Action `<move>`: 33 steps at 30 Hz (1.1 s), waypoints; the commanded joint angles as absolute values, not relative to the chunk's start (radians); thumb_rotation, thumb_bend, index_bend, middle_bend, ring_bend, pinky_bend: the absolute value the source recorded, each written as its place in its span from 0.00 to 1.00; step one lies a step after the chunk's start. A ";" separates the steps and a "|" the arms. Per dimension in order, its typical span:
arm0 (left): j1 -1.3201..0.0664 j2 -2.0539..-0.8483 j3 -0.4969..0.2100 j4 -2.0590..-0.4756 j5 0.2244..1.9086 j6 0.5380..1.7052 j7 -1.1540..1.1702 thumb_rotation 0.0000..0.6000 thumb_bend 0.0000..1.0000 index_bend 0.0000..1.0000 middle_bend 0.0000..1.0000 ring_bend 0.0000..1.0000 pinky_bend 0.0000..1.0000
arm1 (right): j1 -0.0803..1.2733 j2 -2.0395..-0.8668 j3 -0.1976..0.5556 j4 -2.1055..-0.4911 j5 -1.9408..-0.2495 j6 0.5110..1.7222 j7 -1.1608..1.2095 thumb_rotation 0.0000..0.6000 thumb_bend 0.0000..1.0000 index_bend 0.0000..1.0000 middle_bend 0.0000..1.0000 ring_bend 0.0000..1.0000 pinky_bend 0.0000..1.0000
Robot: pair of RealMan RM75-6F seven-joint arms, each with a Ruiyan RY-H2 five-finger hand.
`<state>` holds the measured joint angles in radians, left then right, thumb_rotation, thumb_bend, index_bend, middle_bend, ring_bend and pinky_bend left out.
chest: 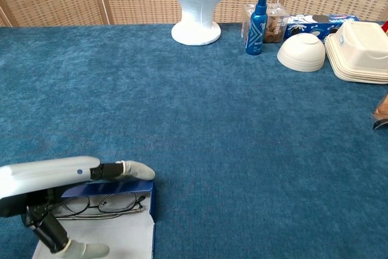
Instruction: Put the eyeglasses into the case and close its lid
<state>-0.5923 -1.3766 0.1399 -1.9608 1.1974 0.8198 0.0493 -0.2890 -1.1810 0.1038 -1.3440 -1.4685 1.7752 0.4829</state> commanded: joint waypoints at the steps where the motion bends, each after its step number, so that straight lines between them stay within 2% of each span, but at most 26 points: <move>1: -0.531 -1.423 0.135 -1.922 1.253 0.977 0.158 0.93 0.27 0.06 0.00 0.00 0.00 | -0.288 -1.181 0.104 -1.344 -1.471 1.776 0.483 0.84 0.24 0.00 0.17 0.00 0.18; 9: -0.443 -1.497 0.148 -1.850 1.394 1.169 0.278 0.93 0.27 0.07 0.00 0.00 0.00 | -0.286 -1.180 0.102 -1.346 -1.478 1.780 0.484 0.84 0.24 0.00 0.17 0.00 0.18; 13: -0.401 -1.501 0.185 -1.821 1.502 1.242 0.284 0.94 0.27 0.10 0.00 0.00 0.00 | -0.276 -1.179 0.100 -1.348 -1.490 1.773 0.479 0.84 0.24 0.00 0.17 0.00 0.18; 19: -0.315 -1.477 0.267 -1.770 1.658 1.369 0.286 0.96 0.27 0.19 0.02 0.00 0.00 | -0.247 -1.181 0.094 -1.356 -1.515 1.751 0.465 0.84 0.24 0.00 0.17 0.00 0.18; 26: -0.227 -1.468 0.327 -1.676 1.793 1.489 0.275 0.98 0.29 0.30 0.10 0.00 0.00 | -0.212 -1.184 0.085 -1.360 -1.549 1.724 0.449 0.84 0.24 0.00 0.17 0.00 0.18; 33: -0.169 -1.470 0.354 -1.594 1.860 1.547 0.260 1.00 0.32 0.35 0.12 0.00 0.00 | -0.184 -1.184 0.076 -1.367 -1.575 1.706 0.435 0.84 0.24 0.00 0.17 0.00 0.18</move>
<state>-0.1818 -1.4696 0.3450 -1.6134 1.8454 1.5315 0.2660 -0.1862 -1.1836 0.0774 -1.3662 -1.5728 1.7081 0.4373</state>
